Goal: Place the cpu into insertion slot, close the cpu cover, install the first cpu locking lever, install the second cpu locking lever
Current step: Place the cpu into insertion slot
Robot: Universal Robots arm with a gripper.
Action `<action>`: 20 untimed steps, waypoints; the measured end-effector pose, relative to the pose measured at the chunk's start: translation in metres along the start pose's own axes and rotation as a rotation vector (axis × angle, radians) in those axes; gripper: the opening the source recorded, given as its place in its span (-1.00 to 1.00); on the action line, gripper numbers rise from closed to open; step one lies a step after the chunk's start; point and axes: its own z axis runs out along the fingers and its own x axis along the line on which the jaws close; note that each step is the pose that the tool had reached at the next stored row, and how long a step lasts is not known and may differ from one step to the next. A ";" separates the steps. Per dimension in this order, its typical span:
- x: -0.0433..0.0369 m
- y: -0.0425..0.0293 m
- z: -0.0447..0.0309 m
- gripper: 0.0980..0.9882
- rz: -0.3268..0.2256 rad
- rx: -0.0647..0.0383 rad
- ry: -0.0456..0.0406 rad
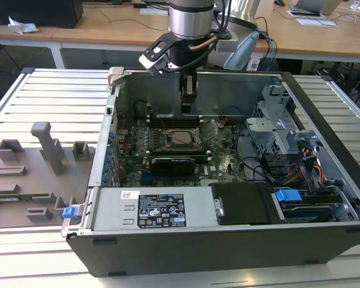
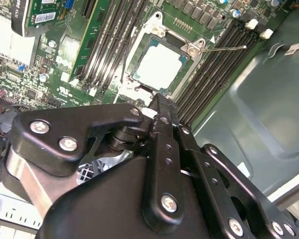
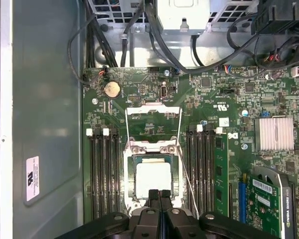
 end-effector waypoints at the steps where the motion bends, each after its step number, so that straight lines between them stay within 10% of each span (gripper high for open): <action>1: 0.0000 0.0001 -0.0019 -0.98 0.000 0.000 0.0000; 11: -0.0003 0.0011 -0.0233 -0.98 0.000 0.000 0.0000; 20: -0.0003 0.0011 -0.0248 -0.98 0.000 0.000 0.0001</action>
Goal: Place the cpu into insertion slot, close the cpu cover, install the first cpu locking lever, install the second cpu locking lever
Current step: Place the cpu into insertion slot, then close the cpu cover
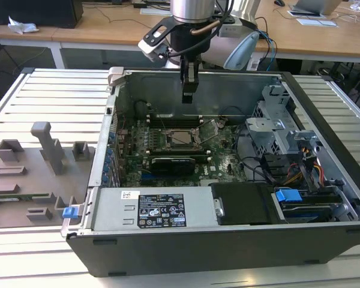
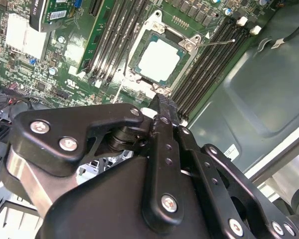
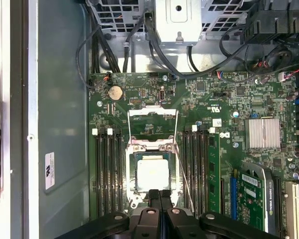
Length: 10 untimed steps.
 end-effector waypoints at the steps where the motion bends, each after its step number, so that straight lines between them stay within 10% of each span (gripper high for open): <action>1: 0.0000 0.0000 0.0000 -0.98 0.000 0.000 0.0000; 10: 0.0005 0.0122 0.0004 -0.98 0.000 0.000 -0.0001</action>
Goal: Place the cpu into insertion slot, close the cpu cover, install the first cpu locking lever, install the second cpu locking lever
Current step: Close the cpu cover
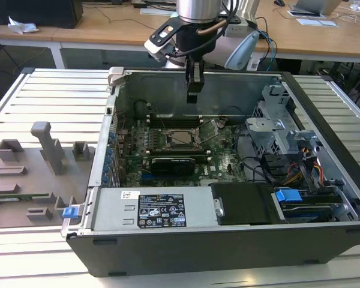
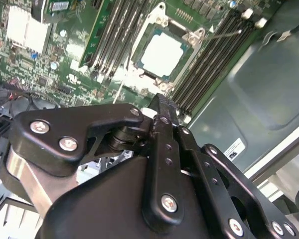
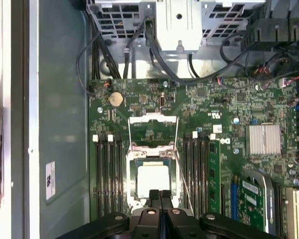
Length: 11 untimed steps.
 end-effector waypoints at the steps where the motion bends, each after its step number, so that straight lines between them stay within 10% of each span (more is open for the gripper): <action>1: 0.0001 0.0039 0.0002 -0.98 0.000 0.000 -0.0001; 11: 0.0018 0.0508 0.0024 -0.98 0.000 0.004 -0.0002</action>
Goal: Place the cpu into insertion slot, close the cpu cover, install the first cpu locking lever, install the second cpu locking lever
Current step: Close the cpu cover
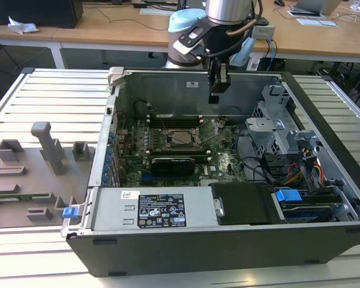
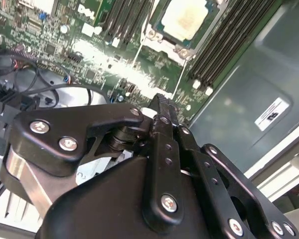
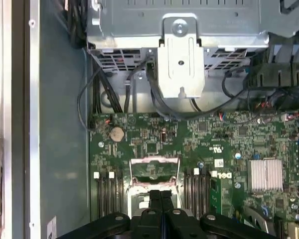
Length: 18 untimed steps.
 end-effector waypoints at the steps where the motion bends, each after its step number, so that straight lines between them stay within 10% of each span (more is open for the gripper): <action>1: 0.0001 0.0032 0.0001 -0.98 0.000 0.000 -0.0001; 7: 0.0008 0.0186 0.0013 -0.98 0.000 0.004 -0.0009; 18: 0.0013 0.0236 0.0200 -0.98 0.000 0.006 -0.0011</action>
